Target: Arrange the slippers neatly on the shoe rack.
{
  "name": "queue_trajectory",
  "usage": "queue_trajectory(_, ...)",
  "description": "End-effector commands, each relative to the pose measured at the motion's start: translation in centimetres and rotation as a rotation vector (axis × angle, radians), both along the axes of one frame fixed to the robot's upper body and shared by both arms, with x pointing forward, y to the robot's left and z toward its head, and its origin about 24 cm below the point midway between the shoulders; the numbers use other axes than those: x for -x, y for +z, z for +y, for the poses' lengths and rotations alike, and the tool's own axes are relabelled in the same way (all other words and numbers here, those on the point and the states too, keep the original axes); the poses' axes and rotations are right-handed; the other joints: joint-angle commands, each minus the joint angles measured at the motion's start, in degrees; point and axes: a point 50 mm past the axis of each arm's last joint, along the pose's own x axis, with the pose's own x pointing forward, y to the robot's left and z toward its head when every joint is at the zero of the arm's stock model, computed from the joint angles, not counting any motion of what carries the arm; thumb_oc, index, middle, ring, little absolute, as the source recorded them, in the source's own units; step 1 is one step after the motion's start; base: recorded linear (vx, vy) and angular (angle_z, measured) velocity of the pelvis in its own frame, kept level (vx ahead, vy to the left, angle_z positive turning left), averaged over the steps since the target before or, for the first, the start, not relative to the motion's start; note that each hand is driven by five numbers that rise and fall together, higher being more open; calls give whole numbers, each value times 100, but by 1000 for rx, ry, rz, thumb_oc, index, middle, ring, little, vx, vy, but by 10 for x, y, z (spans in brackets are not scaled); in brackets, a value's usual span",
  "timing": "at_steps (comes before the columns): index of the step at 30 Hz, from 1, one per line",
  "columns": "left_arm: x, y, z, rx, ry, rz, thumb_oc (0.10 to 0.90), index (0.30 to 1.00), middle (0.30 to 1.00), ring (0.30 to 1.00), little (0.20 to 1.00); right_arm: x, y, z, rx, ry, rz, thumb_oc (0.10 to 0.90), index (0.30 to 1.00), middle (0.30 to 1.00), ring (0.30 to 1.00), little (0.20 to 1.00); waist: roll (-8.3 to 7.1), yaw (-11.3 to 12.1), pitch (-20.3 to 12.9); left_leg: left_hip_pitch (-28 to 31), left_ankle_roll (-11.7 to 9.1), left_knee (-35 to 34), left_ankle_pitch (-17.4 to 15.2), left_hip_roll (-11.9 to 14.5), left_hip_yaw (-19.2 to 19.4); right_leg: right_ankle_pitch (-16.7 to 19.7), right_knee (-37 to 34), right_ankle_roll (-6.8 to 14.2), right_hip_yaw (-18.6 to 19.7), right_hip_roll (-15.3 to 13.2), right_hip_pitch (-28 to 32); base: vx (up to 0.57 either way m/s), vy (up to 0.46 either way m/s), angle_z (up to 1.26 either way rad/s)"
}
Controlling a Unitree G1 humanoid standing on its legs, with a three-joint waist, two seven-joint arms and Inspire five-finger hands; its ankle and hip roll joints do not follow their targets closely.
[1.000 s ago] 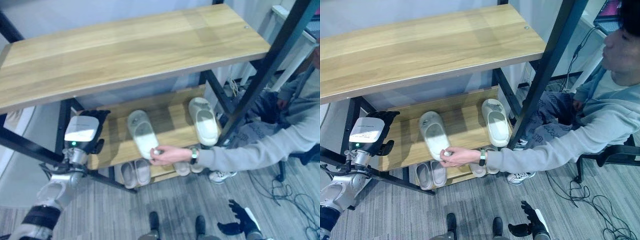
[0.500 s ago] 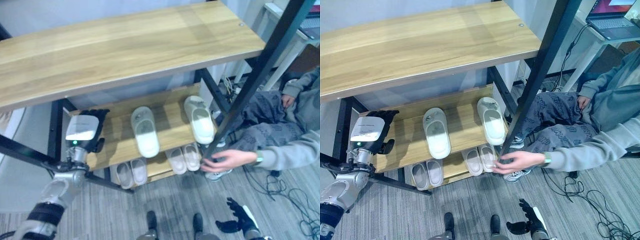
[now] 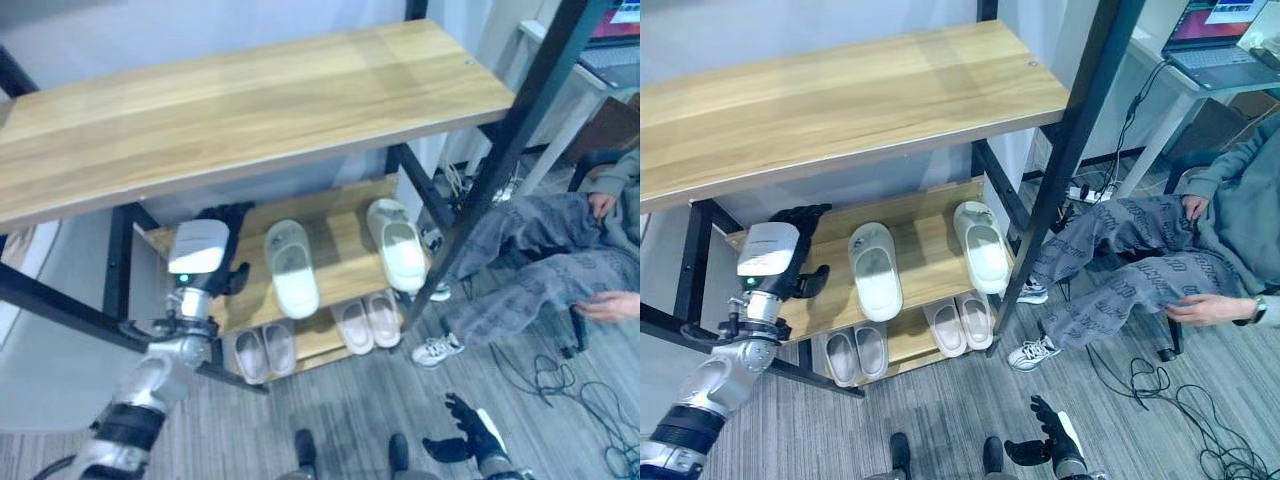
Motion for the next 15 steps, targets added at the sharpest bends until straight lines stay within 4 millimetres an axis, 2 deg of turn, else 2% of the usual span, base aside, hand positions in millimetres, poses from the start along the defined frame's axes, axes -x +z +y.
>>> queue_trajectory(1, -22, 54, -7, 87, -36, -205, 800, 900, 900, 900, 900, -11, 16, -11, 27, -3, -103, 800, 900, 900, 900, 900, 146, -27, -131, 127, -204, -16, -546, 3, -48, -556, 39, 357, -246, -124, 157, 14, -37, -9)
queue_trajectory(8, -30, 42, -16, 135, -42, -149, 800, 900, 900, 900, 900, -6, 16, -17, 33, -24, -91, 800, 900, 900, 900, 900, 213, -148, -145, 189, -199, -16, -568, 16, 51, -556, 39, 364, -159, -119, 159, 16, -14, -3)
queue_trajectory(15, -38, 41, -19, 126, -26, -128, 800, 900, 900, 900, 900, 2, 15, -24, 49, -54, -76, 800, 900, 900, 900, 900, 207, -241, -102, 150, -202, -16, -562, 37, 129, -518, 39, 388, -101, -122, 58, 17, -10, -12)
